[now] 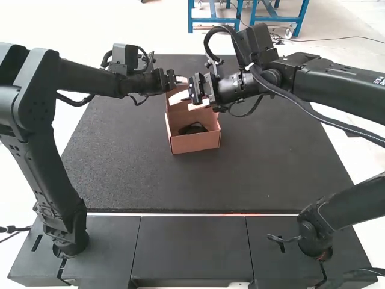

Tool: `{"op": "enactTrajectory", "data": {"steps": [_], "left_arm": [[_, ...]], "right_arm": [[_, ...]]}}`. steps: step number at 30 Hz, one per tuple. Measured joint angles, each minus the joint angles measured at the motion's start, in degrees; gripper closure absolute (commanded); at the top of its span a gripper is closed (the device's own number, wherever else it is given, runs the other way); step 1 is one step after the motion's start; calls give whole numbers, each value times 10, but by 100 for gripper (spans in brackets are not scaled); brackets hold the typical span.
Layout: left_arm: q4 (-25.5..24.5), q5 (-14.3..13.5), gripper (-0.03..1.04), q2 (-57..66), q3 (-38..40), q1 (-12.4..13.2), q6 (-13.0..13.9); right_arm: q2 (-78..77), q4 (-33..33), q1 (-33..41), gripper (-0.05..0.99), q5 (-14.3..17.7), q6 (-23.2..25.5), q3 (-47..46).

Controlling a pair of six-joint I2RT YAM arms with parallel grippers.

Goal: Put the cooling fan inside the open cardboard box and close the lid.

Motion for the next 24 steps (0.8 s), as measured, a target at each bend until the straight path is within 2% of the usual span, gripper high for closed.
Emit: {"op": "enactTrajectory", "data": {"steps": [6,15,24], "left_arm": [[-32,17,16,-9,-7,-12,0],[-36,24,16,-68,-39,-62,-1],[-62,26,16,-91,-59,-70,-1]], "right_arm": [[0,-8,0,3,-3,2,-14],[0,-18,0,3,-10,3,-18],[-2,-24,0,3,-14,5,-21]]}}
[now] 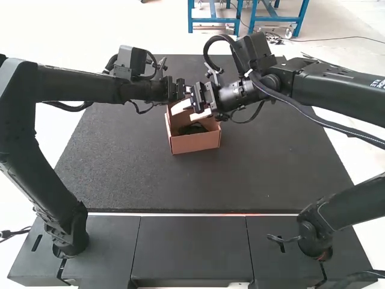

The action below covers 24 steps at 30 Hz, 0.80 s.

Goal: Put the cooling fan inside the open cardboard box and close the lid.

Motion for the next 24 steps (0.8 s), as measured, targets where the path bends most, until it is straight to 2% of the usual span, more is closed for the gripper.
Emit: {"op": "enactTrajectory", "data": {"steps": [7,17,21,24], "left_arm": [[-4,0,16,0,-38,-34,6],[42,0,16,0,-129,-86,12],[68,0,16,0,-152,-98,13],[78,0,16,-1,-156,-98,13]], "right_arm": [[-16,-4,0,3,0,11,0],[-43,-8,0,3,0,28,0],[-43,-9,0,3,0,36,0],[-43,-17,0,3,0,39,0]]}}
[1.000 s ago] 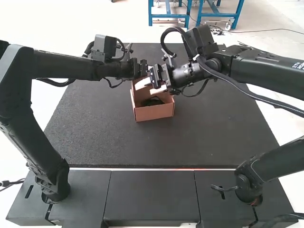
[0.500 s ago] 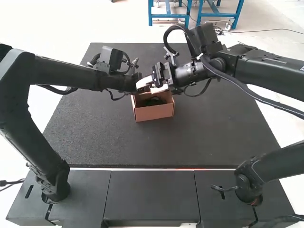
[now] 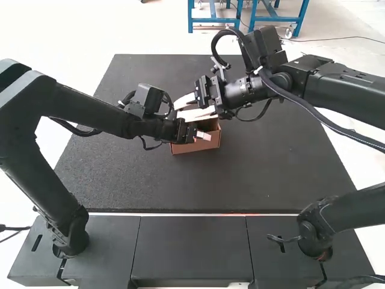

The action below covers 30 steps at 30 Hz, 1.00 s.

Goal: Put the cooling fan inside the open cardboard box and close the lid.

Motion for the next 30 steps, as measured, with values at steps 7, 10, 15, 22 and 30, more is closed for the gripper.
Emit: {"op": "enactTrajectory", "data": {"steps": [7,10,15,22,30], "left_arm": [[-39,-1,16,-46,63,10,-4],[-45,1,16,-51,103,27,-11],[-15,10,16,-48,140,55,-18],[14,11,16,8,134,100,-17],[40,11,16,27,92,100,-16]], "right_arm": [[-1,0,0,3,0,2,-15],[-5,3,0,3,-4,5,-19],[-5,4,0,3,-4,14,-24],[-5,-8,0,3,-4,19,-22],[-11,-17,0,3,-4,21,-9]]}}
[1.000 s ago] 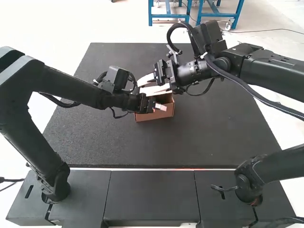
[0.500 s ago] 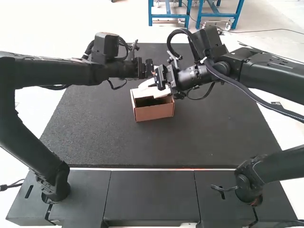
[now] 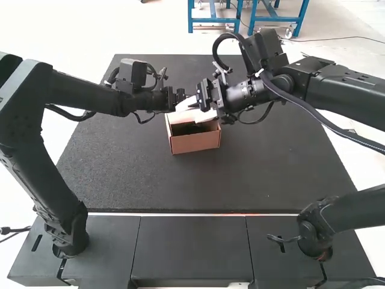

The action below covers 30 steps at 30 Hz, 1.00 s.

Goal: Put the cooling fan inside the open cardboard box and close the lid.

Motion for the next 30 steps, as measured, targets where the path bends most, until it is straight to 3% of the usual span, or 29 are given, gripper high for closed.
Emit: {"op": "enactTrajectory", "data": {"steps": [7,14,18,25,30], "left_arm": [[4,-2,16,1,-23,-7,7],[40,-7,16,18,-60,-56,11],[49,-7,16,44,-70,-70,12],[87,-4,16,66,-73,-68,12],[113,16,16,82,-73,-57,12]], "right_arm": [[-7,-3,0,3,-3,0,11],[-7,-23,0,3,-9,3,26],[-7,-40,0,3,-13,4,43],[-15,-60,0,3,-21,7,55],[-40,-55,0,3,-22,23,45]]}}
